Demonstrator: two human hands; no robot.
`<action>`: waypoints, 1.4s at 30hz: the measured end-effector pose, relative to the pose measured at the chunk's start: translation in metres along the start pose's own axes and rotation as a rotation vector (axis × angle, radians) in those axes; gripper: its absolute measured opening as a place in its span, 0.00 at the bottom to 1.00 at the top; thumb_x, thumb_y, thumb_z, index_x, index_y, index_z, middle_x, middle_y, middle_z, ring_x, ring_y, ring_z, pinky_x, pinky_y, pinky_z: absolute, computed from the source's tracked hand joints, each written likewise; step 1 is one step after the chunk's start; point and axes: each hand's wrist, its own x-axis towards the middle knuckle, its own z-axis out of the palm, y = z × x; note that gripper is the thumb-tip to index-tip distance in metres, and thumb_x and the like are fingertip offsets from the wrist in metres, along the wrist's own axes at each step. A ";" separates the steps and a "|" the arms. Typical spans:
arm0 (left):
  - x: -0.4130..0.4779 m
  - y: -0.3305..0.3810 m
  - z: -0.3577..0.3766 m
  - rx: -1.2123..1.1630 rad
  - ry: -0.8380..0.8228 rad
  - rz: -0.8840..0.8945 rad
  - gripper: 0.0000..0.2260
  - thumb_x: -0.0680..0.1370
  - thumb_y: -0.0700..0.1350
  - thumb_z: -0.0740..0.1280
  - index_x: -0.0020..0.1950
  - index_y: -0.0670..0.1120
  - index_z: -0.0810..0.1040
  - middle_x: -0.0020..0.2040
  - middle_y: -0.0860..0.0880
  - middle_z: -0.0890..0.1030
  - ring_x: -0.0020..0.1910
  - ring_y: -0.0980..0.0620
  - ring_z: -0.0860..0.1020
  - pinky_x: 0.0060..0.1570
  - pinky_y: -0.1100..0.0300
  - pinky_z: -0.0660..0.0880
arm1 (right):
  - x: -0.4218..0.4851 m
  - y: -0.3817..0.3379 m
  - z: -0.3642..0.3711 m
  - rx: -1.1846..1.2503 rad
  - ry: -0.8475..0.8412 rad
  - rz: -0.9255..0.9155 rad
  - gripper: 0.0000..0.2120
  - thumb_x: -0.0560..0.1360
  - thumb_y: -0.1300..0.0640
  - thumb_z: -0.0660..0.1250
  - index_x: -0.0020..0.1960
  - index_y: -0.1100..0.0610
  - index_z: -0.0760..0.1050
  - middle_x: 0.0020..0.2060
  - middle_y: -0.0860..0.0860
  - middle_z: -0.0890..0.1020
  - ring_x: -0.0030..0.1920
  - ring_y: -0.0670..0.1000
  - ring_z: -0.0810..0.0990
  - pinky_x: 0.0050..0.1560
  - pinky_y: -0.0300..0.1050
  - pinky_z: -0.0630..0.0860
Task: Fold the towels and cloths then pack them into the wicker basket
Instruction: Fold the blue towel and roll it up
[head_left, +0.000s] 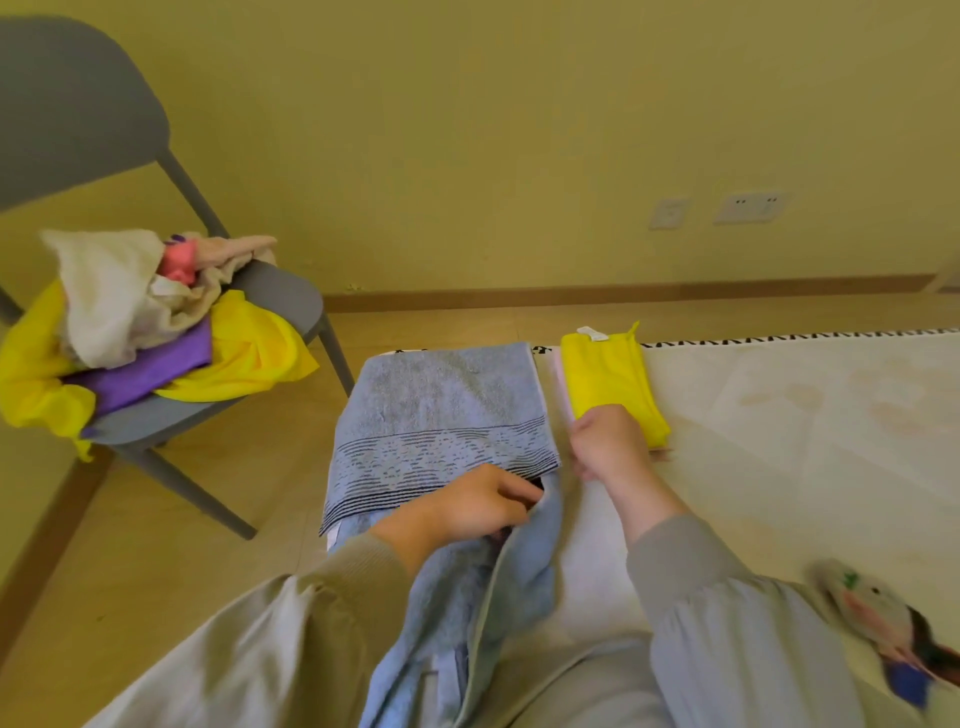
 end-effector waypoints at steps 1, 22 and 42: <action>0.000 0.003 -0.002 -0.024 0.003 -0.005 0.19 0.74 0.32 0.59 0.53 0.48 0.84 0.45 0.42 0.84 0.41 0.53 0.79 0.47 0.56 0.77 | -0.002 -0.001 -0.003 -0.053 0.119 -0.077 0.08 0.74 0.63 0.62 0.48 0.59 0.80 0.42 0.57 0.83 0.45 0.59 0.81 0.40 0.41 0.73; 0.079 -0.021 0.008 1.140 0.440 -0.327 0.29 0.80 0.63 0.43 0.76 0.57 0.33 0.77 0.47 0.35 0.76 0.41 0.37 0.69 0.30 0.45 | 0.072 0.008 -0.032 -0.212 0.245 0.101 0.30 0.71 0.48 0.70 0.66 0.60 0.64 0.65 0.59 0.67 0.67 0.60 0.65 0.62 0.53 0.66; 0.084 -0.012 0.001 1.151 0.335 -0.400 0.29 0.80 0.64 0.44 0.75 0.59 0.33 0.77 0.47 0.34 0.76 0.40 0.36 0.68 0.29 0.47 | 0.116 0.040 -0.087 0.048 0.092 0.165 0.22 0.73 0.55 0.71 0.61 0.66 0.72 0.61 0.62 0.76 0.61 0.62 0.75 0.54 0.49 0.70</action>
